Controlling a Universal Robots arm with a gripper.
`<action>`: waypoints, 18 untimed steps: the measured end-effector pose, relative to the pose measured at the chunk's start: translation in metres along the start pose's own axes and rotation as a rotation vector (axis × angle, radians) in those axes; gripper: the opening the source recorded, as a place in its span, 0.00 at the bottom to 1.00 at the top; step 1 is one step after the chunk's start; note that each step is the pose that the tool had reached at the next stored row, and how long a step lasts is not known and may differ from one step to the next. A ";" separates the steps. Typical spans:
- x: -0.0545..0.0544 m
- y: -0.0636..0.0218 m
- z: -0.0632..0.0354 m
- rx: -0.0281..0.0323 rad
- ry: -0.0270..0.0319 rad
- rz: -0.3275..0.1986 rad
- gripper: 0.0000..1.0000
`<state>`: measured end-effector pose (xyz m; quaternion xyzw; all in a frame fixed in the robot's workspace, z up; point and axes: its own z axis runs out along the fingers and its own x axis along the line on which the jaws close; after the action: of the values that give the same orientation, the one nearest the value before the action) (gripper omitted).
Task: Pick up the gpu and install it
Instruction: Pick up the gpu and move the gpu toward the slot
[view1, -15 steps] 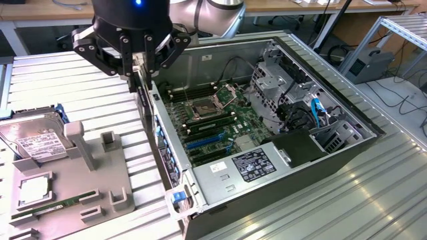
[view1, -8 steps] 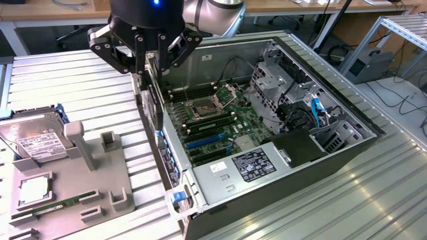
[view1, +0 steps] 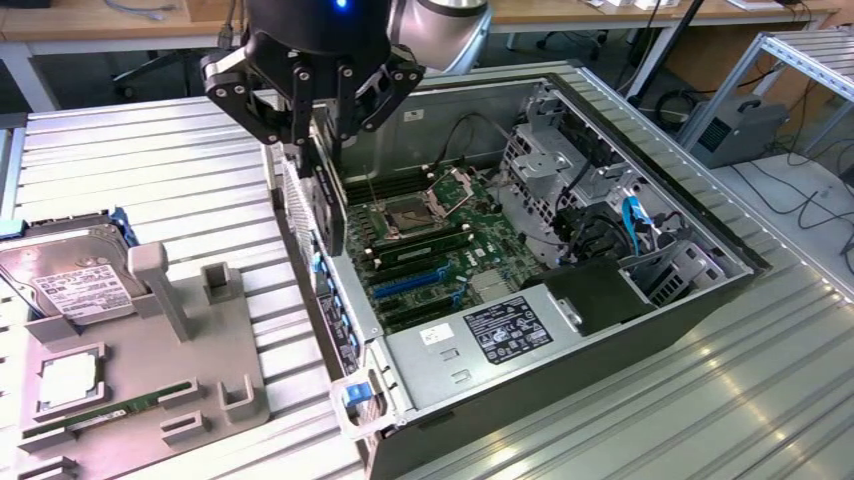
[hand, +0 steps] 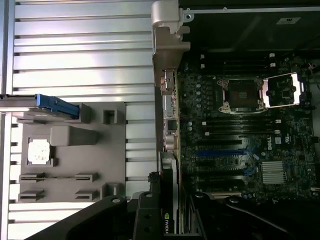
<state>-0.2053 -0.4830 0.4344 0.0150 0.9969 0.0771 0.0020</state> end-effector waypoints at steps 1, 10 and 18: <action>-0.002 0.0001 0.0000 0.0000 0.0000 0.000 0.27; -0.018 0.0005 0.0001 0.0000 0.0000 0.000 0.27; -0.031 0.0009 0.0002 0.0000 0.0000 0.000 0.27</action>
<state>-0.1748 -0.4830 0.4344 0.0150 0.9969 0.0771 0.0020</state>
